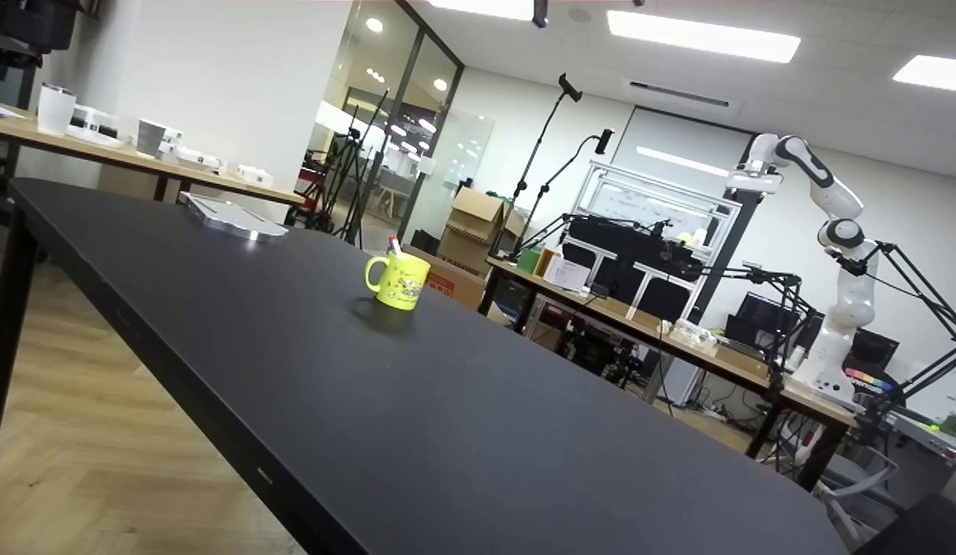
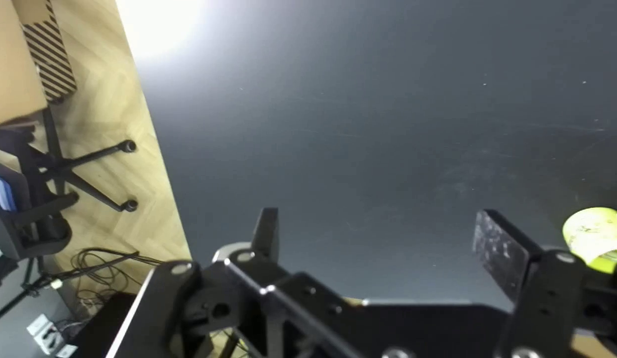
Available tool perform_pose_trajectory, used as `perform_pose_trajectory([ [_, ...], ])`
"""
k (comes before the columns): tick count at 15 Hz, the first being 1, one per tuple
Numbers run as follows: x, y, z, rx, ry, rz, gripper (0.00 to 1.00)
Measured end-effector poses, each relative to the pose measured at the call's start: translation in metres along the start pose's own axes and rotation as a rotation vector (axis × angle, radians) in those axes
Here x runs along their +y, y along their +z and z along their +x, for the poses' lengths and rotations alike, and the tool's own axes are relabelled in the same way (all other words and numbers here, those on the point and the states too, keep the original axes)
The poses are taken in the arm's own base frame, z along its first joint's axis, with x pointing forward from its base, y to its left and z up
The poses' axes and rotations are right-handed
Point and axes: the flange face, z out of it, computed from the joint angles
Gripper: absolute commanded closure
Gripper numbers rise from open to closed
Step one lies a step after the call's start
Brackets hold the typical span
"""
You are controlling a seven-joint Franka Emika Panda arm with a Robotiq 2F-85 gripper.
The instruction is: Put the marker on the table
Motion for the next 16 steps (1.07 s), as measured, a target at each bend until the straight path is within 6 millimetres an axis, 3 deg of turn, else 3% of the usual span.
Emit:
perform_pose_trajectory([
  [2,-0.046,0.015,0.026,0.022,-0.114,0.028,0.00],
  [5,-0.135,0.028,0.061,0.058,-0.298,0.054,0.00],
  [8,-0.225,0.027,0.085,0.111,-0.478,0.056,0.00],
  [10,-0.271,0.027,0.095,0.117,-0.564,0.055,0.00],
  [12,-0.284,0.029,0.102,0.114,-0.585,0.058,0.00],
  [16,-0.276,0.031,0.107,0.114,-0.583,0.054,0.00],
])
